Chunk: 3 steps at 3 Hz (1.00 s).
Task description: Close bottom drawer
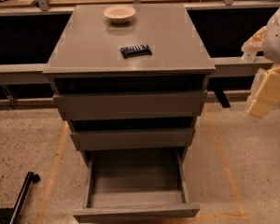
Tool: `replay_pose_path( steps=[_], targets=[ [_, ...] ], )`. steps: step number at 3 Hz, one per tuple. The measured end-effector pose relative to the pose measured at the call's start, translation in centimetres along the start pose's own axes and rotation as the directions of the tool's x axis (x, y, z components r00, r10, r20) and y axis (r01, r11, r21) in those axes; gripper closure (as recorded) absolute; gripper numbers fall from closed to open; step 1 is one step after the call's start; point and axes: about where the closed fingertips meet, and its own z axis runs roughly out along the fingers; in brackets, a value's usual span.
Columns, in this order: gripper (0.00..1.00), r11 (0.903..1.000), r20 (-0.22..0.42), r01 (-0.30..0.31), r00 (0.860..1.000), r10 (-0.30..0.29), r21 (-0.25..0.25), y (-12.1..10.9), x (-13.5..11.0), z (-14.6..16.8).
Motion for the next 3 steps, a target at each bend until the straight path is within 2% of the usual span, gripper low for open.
replay_pose_path(
  steps=[1,2,3],
  targets=[
    [0.38,0.9998,0.019,0.001,1.000,0.000,-0.021,0.6,0.7,1.6],
    [0.62,0.9984,0.073,0.018,0.997,-0.014,-0.054,1.7,1.8,5.1],
    [0.85,0.9978,0.108,0.014,0.994,-0.007,-0.065,2.2,3.4,9.8]
  ],
)
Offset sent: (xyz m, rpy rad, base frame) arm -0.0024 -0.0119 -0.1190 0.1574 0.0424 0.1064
